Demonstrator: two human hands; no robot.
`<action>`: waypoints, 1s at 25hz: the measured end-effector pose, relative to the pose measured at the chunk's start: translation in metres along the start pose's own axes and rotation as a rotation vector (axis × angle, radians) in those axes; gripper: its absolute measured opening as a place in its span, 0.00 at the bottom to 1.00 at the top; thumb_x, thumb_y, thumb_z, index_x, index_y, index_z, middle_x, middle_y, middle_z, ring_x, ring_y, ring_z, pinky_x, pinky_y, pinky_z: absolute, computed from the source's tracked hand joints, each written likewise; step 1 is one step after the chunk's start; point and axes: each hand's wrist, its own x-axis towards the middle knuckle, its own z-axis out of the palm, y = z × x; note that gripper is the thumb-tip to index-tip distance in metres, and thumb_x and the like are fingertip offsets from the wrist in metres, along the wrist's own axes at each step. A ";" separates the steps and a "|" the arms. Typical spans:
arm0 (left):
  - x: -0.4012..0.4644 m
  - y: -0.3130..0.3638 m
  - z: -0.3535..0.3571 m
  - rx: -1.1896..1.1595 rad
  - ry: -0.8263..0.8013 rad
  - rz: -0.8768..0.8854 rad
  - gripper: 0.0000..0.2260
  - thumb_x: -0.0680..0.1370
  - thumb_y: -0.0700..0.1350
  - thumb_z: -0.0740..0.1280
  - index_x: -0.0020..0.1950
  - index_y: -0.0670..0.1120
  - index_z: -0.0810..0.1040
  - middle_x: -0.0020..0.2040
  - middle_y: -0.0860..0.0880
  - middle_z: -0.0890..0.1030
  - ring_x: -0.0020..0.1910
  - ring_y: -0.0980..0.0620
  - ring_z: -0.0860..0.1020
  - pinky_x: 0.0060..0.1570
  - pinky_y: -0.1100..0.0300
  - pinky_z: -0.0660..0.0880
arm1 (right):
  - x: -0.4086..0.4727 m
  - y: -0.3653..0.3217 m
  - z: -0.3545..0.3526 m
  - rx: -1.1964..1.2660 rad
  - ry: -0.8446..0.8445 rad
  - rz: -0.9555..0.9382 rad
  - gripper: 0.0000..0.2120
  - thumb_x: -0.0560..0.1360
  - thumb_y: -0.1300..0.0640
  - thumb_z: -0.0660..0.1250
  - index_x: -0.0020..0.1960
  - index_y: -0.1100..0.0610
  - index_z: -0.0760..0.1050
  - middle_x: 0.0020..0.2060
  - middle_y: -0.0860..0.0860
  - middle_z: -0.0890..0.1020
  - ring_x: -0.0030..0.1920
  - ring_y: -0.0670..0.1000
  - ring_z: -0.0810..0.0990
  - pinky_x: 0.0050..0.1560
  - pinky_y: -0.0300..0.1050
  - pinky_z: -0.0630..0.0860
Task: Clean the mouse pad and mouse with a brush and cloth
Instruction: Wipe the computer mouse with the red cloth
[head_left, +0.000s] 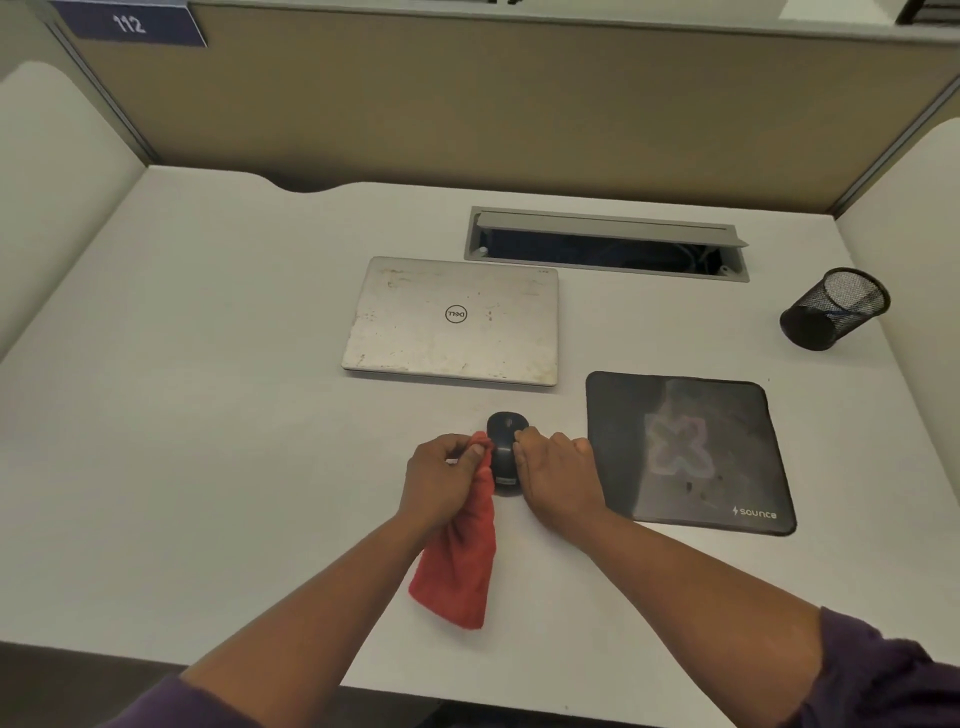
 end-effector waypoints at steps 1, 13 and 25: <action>-0.002 0.001 -0.002 0.002 0.018 -0.003 0.05 0.80 0.50 0.69 0.49 0.56 0.85 0.45 0.61 0.85 0.47 0.60 0.83 0.51 0.63 0.79 | -0.001 -0.001 -0.003 0.019 -0.005 0.033 0.10 0.81 0.50 0.49 0.52 0.51 0.67 0.34 0.49 0.78 0.35 0.55 0.74 0.41 0.50 0.61; -0.045 0.076 0.010 -0.725 -0.355 -0.108 0.08 0.82 0.45 0.66 0.54 0.45 0.85 0.51 0.42 0.85 0.48 0.45 0.85 0.48 0.51 0.81 | -0.046 0.008 -0.083 1.247 -0.280 0.498 0.30 0.72 0.27 0.59 0.62 0.49 0.75 0.55 0.46 0.82 0.58 0.50 0.80 0.54 0.44 0.76; -0.090 0.127 0.181 -0.715 -0.631 -0.266 0.36 0.76 0.70 0.65 0.65 0.40 0.81 0.63 0.36 0.80 0.63 0.37 0.79 0.59 0.42 0.78 | -0.134 0.159 -0.152 1.634 -0.289 0.630 0.18 0.74 0.49 0.74 0.61 0.54 0.78 0.54 0.53 0.85 0.55 0.54 0.84 0.48 0.44 0.80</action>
